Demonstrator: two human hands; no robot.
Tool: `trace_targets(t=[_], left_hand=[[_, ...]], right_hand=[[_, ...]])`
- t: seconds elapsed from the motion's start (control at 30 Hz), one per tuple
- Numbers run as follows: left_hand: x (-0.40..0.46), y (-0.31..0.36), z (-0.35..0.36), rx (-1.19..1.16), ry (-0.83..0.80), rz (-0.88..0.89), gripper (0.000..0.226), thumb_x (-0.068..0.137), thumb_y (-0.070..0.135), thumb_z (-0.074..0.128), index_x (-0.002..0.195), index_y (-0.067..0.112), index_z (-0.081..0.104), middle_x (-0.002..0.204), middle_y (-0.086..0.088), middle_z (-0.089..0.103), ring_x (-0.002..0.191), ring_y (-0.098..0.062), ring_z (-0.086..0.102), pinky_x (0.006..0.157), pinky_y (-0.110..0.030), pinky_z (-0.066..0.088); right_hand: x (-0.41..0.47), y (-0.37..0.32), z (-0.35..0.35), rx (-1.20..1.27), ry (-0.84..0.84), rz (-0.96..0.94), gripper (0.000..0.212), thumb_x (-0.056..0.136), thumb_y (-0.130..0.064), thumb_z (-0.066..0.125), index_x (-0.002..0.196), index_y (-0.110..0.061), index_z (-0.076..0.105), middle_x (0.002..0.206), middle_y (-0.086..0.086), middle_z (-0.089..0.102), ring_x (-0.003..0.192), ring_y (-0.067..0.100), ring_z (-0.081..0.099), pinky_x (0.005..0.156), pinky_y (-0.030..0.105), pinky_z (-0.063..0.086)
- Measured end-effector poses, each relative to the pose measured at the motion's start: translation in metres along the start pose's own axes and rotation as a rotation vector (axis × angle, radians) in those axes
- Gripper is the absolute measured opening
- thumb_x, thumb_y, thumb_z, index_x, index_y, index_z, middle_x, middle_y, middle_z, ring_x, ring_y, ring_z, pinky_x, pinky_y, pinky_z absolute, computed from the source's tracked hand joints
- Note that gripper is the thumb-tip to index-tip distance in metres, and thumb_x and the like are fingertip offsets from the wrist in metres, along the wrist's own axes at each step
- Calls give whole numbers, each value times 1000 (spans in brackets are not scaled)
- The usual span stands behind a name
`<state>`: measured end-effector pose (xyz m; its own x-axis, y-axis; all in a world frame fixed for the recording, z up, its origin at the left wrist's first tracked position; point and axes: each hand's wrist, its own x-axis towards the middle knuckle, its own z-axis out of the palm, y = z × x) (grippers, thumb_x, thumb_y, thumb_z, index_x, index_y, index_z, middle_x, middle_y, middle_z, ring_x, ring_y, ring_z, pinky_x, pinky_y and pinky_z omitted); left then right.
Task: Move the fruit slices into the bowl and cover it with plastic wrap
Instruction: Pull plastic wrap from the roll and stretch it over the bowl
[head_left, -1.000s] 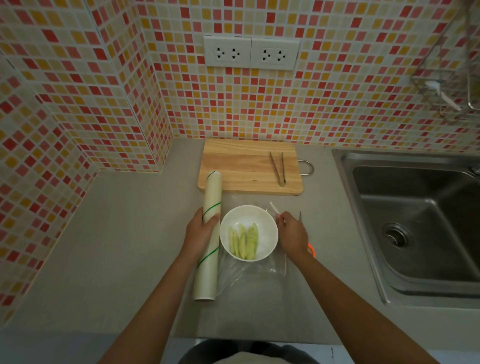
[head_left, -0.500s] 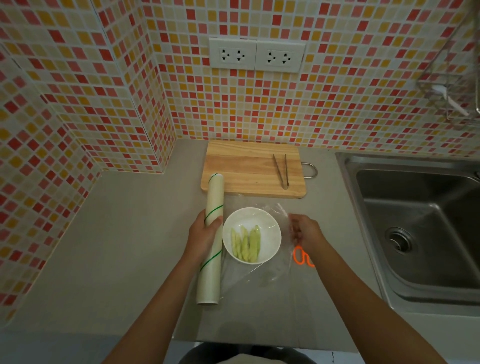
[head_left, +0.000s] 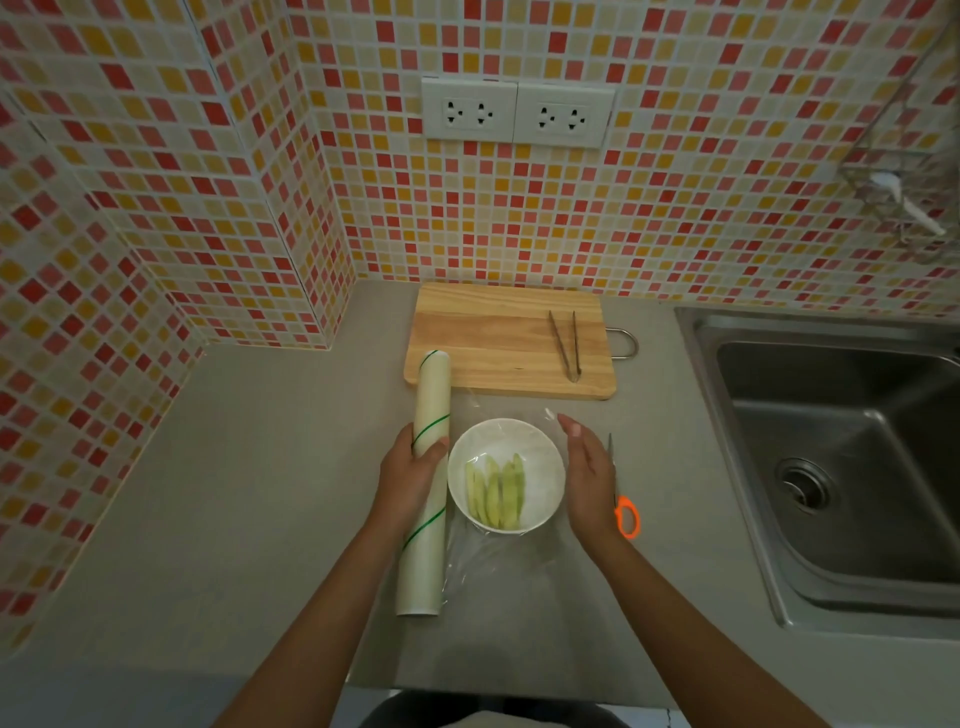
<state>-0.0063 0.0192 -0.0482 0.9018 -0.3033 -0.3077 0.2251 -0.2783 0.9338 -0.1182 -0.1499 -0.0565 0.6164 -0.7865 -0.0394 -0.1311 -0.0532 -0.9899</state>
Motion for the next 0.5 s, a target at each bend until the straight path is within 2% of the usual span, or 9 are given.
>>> trace_targets(t=[0.13, 0.27, 0.37, 0.47, 0.5], left_hand=[[0, 2, 2, -13, -10, 12, 22, 90, 24, 60, 112, 24, 58, 95, 10, 65, 84, -4, 61, 65, -21, 45], [1, 3, 4, 9, -11, 24, 21, 91, 23, 58, 112, 21, 58, 97, 5, 65, 85, -11, 62, 72, -28, 47], [2, 2, 3, 29, -15, 36, 19, 91, 24, 58, 110, 22, 58, 95, 7, 65, 84, -8, 62, 69, -25, 46], [2, 2, 3, 45, -16, 39, 18, 91, 25, 57, 108, 23, 57, 93, 10, 64, 83, -5, 61, 65, -21, 44], [2, 2, 3, 47, -16, 39, 18, 91, 25, 57, 108, 23, 57, 92, 10, 64, 83, -5, 61, 65, -21, 45]], right_hand=[[2, 6, 3, 166, -84, 157, 34, 101, -19, 43, 127, -7, 60, 124, 0, 63, 116, 11, 58, 90, 13, 46], [-4, 11, 9, 291, -153, 284, 36, 101, -21, 43, 133, -10, 55, 130, 4, 60, 118, 15, 57, 97, 27, 47], [-4, 13, 11, 343, -142, 338, 35, 100, -25, 43, 127, -11, 61, 121, 4, 66, 104, 11, 66, 81, 22, 54], [-2, 11, 12, 351, -105, 405, 35, 100, -29, 42, 121, -12, 65, 115, 6, 69, 101, 17, 66, 80, 27, 54], [-2, 10, 13, 329, -98, 398, 36, 101, -30, 41, 120, -13, 66, 111, 4, 70, 97, 14, 67, 76, 24, 55]])
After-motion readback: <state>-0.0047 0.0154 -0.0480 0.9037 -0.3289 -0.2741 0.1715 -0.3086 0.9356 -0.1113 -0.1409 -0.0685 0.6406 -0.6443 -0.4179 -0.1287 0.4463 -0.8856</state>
